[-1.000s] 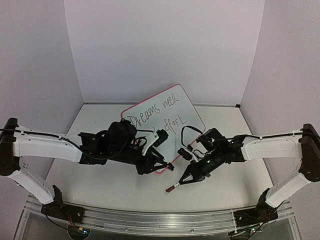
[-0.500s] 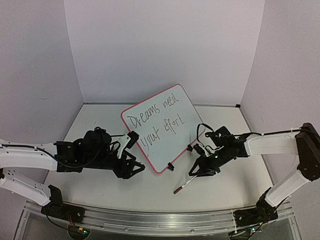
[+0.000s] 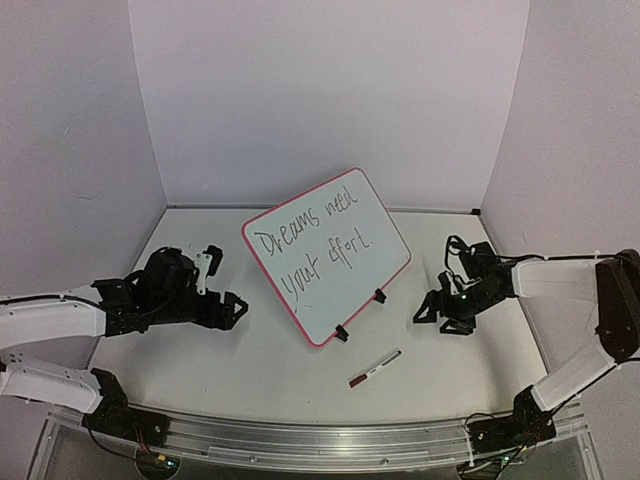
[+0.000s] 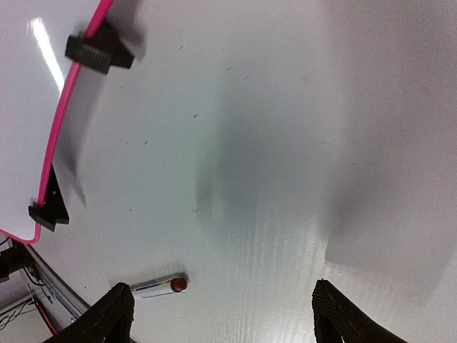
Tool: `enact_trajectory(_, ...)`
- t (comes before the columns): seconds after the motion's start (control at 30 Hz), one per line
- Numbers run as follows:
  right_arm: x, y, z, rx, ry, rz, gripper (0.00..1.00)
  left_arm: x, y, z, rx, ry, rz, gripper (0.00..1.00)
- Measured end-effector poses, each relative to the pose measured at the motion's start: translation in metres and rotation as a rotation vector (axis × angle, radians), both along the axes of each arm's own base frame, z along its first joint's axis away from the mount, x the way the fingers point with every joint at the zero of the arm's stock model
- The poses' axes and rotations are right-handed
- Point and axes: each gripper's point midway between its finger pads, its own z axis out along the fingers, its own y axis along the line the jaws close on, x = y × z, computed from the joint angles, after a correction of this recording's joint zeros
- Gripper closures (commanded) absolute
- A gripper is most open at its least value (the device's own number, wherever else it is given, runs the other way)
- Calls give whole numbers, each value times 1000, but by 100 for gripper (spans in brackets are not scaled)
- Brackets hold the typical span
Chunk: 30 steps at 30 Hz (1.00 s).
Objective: Write a sentence on the whiteboard
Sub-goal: Put down the whiteboard marker at the center of the board, then reset both arms
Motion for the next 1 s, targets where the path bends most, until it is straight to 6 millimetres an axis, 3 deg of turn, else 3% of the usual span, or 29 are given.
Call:
enact_trajectory(0.2,29,-46,21,-87,-115,-126,15,37,60,11,-20,-33,237,5)
enact_trajectory(0.43,55,-102,67,-194,-320,-280,15,77,129,9,13,-23,468,4)
enact_trajectory(0.6,63,-132,115,-269,-561,-380,15,105,183,33,35,-117,647,3)
enact_trajectory(0.7,59,-145,133,-310,-679,-430,15,116,203,54,67,-208,714,2)
enact_trajectory(0.87,50,-165,132,-385,-791,-503,15,123,222,83,121,-367,788,1)
enact_trajectory(1.0,41,-177,123,-431,-855,-548,15,120,231,77,151,-442,817,1)
